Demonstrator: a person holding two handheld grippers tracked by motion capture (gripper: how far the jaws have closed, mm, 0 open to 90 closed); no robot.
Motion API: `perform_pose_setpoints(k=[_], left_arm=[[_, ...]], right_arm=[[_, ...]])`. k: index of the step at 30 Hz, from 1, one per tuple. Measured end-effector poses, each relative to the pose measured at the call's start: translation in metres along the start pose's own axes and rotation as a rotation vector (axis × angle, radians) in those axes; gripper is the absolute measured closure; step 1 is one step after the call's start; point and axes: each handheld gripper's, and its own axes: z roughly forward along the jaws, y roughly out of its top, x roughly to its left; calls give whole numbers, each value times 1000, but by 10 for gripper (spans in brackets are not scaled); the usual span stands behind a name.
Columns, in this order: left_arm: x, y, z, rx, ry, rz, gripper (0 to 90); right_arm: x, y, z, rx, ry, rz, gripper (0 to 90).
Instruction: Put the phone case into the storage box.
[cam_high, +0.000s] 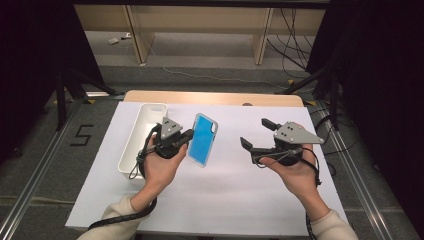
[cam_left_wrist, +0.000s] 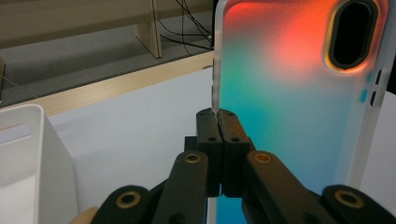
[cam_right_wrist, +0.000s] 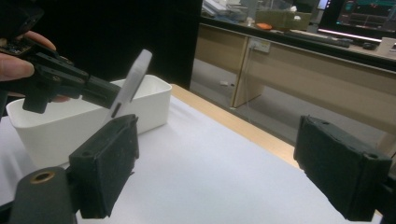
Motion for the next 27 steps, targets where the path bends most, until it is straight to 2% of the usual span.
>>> perform_pose_setpoints(k=[1,11,16,19,27], left_arm=[[0,0,-1,-4,3,-5,887],[7,4,-7,-19,7,-21,887],[11,5,-10,-29,21,-25,887],[11,6,-10,-34,25,-31,887],[15,7,-13,-43,41,-42,887]], right_arm=[[0,-1,-3,5,-13,2,149],[0,-15,-13,11,-22,0,134],[-1,-23,-16,32,-14,-6,133],[0,-27,-18,34,-11,5,133],[1,-33,-24,21,-32,-4,133]])
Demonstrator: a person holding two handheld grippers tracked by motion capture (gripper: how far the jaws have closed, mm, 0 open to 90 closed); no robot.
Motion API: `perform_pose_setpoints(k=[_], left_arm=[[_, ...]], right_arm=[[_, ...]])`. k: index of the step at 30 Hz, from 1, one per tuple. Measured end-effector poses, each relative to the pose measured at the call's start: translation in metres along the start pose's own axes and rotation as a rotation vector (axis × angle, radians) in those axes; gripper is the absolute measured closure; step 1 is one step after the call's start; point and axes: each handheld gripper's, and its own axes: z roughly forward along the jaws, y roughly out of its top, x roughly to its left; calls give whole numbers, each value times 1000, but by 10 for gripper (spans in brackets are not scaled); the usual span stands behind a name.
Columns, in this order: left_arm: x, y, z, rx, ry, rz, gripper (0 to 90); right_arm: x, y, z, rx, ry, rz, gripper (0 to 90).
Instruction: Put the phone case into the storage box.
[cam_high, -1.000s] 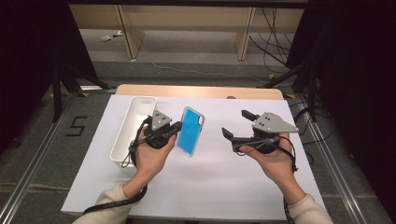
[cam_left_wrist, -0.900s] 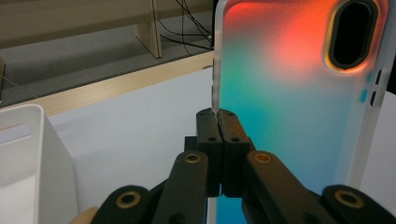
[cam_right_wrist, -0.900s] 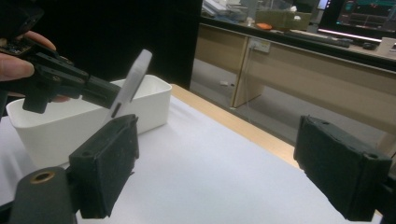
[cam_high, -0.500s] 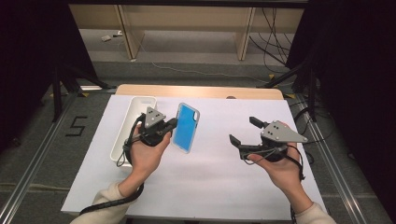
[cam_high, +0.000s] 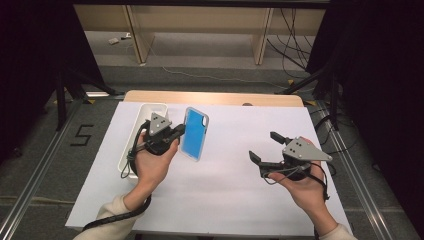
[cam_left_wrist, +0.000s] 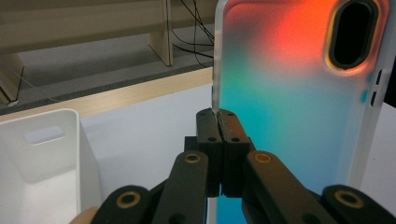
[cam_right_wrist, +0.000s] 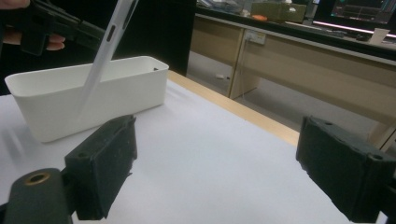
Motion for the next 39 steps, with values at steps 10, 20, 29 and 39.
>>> perform_pose_setpoints(k=[10,20,29,39], left_arm=[[11,4,-7,-22,33,-23,887],[18,7,-12,-37,56,-33,887],[23,10,-15,-47,66,-51,887],[30,12,-19,-55,87,-57,887]], right_arm=[[1,-5,-6,-8,-1,-12,134],[1,-9,-12,-5,-9,-6,134],[2,-12,-13,-1,-7,-3,134],[1,-13,-14,-2,-21,4,133]])
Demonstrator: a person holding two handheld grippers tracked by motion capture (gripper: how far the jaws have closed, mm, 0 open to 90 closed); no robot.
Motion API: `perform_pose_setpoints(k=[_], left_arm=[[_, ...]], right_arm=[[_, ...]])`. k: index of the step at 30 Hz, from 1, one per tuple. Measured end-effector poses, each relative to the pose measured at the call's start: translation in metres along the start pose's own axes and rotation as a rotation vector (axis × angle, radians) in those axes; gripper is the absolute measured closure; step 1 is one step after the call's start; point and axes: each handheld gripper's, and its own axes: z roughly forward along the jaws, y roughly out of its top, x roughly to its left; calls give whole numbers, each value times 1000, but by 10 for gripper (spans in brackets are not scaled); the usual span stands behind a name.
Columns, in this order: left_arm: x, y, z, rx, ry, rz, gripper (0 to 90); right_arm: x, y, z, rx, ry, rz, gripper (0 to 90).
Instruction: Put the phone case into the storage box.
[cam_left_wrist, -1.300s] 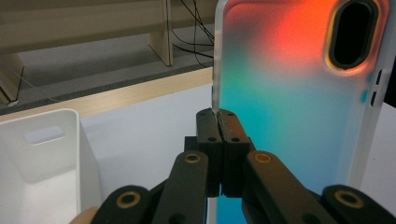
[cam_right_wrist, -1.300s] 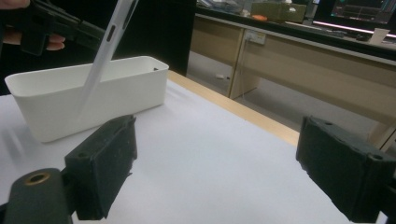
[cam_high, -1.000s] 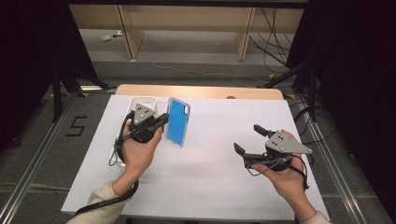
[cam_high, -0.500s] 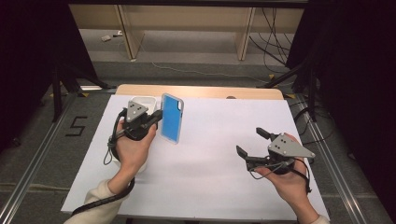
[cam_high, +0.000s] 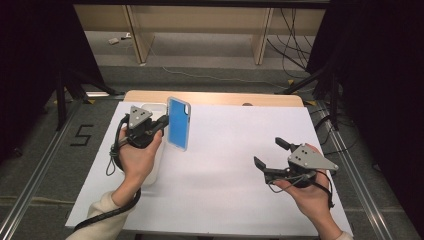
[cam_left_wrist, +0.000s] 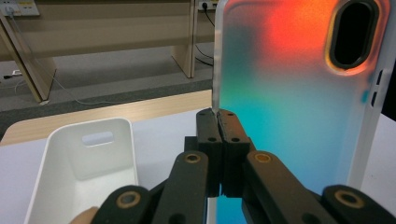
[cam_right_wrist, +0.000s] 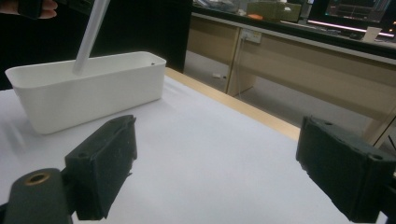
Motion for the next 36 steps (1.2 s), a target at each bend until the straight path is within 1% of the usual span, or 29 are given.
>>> perform_pose_setpoints(k=[1,4,6,10,12,16,18,19,23,24,29,35,36], left_arm=[[0,0,0,-1,1,-2,887],[1,1,0,-4,6,-9,887],[2,2,-1,-3,8,-9,887],[6,4,-3,-11,17,-17,887],[9,4,-4,-14,23,-20,887],[12,5,-4,-17,31,-24,887],[14,5,-5,-15,34,-25,887],[15,6,-5,-19,36,-30,887],[17,6,-5,-20,39,-33,887],[17,6,-6,-18,44,-34,887],[19,5,-5,-14,51,-32,887],[23,7,-6,-21,59,-38,887],[24,7,-6,-21,61,-40,887]], right_arm=[[0,0,0,2,7,4,133],[0,-1,-1,4,5,4,134],[0,-1,-1,9,9,12,134],[-1,-2,-1,5,3,4,133],[0,-3,-1,6,1,8,133],[0,-3,-1,12,9,14,134],[-1,-3,-1,10,8,7,134],[0,-3,-1,10,10,14,134],[0,-3,-1,14,11,19,134],[0,-3,-1,9,7,12,134],[0,-3,-1,10,11,18,134],[0,-4,-1,12,11,16,133],[-1,-4,0,10,9,10,133]])
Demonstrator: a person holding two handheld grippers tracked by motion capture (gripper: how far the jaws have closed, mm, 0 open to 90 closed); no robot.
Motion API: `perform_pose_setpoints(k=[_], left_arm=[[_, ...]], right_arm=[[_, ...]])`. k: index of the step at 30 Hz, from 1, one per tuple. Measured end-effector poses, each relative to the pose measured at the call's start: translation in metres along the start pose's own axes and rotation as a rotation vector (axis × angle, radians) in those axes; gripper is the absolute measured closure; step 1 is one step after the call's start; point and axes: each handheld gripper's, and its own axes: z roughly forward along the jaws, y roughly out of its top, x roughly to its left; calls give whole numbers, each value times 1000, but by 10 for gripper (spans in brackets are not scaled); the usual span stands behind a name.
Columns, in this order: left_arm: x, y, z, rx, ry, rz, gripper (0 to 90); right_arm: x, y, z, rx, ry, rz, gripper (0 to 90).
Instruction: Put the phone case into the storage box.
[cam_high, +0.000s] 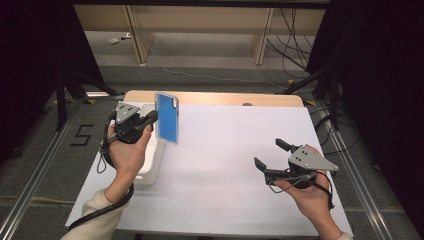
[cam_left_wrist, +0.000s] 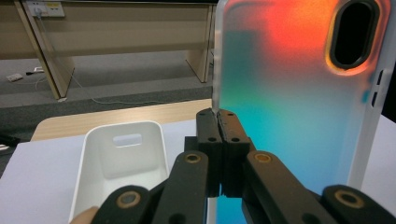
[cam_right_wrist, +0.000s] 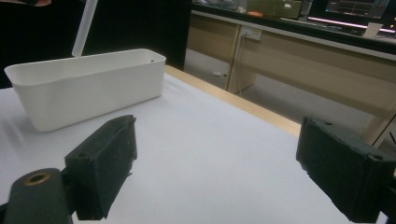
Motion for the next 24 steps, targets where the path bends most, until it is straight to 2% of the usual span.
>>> perform_pose_setpoints(k=[11,17,24], left_arm=[[5,0,0,-1,14,-3,887],[9,1,-1,-4,23,-6,887],[13,4,-3,-13,36,-14,887]], right_arm=[[0,0,0,12,7,3,134],[0,-1,1,-8,12,8,134],[0,-1,0,8,6,4,134]])
